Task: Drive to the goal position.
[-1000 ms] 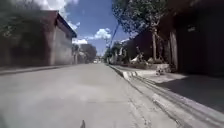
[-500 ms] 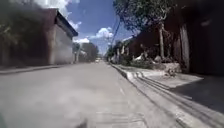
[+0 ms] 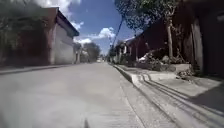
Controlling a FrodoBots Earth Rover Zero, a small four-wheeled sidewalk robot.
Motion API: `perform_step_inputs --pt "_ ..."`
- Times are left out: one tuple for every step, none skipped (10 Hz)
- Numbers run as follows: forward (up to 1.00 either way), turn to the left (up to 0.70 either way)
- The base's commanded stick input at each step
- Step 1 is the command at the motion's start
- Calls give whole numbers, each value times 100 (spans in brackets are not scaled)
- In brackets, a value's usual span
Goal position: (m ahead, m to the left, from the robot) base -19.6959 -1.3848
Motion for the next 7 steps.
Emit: perform_step_inputs --pt "100 0" --pt "100 0" --pt "100 0" --pt "100 0" --pt "100 0" --pt "100 0" --pt "100 0"
